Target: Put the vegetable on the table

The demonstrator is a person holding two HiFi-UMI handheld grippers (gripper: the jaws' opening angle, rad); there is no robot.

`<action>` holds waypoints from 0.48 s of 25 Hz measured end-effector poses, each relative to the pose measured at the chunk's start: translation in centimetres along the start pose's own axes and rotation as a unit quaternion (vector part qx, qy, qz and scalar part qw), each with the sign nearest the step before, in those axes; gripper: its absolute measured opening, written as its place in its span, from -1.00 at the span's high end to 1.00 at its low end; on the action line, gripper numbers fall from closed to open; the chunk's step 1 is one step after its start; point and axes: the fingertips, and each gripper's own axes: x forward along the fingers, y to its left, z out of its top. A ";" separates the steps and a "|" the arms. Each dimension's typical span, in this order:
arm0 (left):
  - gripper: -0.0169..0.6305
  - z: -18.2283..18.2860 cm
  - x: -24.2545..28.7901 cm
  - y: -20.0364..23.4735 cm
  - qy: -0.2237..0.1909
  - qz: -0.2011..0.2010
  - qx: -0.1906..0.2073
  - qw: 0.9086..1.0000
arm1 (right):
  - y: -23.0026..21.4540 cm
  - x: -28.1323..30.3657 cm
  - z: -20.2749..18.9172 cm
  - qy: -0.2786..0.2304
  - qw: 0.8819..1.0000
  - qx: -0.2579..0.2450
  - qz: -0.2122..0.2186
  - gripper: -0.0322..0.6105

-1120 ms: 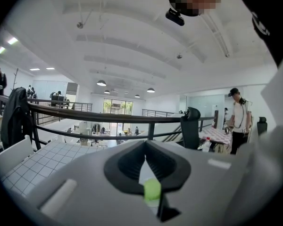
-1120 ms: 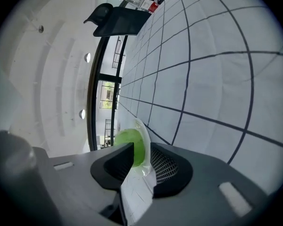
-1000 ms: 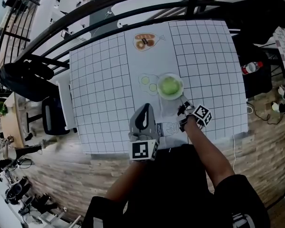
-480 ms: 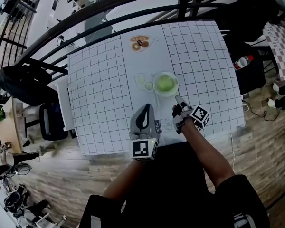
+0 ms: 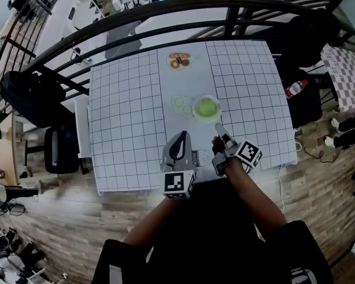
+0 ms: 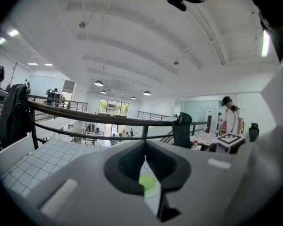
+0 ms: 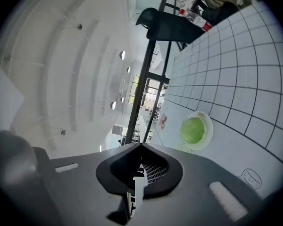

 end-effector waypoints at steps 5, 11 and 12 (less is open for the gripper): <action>0.92 1.3 -1.2 0.1 -0.018 -0.004 -0.009 1.000 | 4.5 -1.3 -0.7 -0.002 0.995 -0.096 0.021 0.90; 0.92 2.2 -2.9 -1.7 -0.037 -0.029 0.008 0.999 | 8.0 -4.0 -0.9 -0.022 0.975 -0.221 0.024 0.91; 0.92 2.3 -3.2 -1.7 -0.040 -0.028 0.003 0.999 | 8.2 -4.8 -0.6 -0.038 0.969 -0.244 0.013 0.91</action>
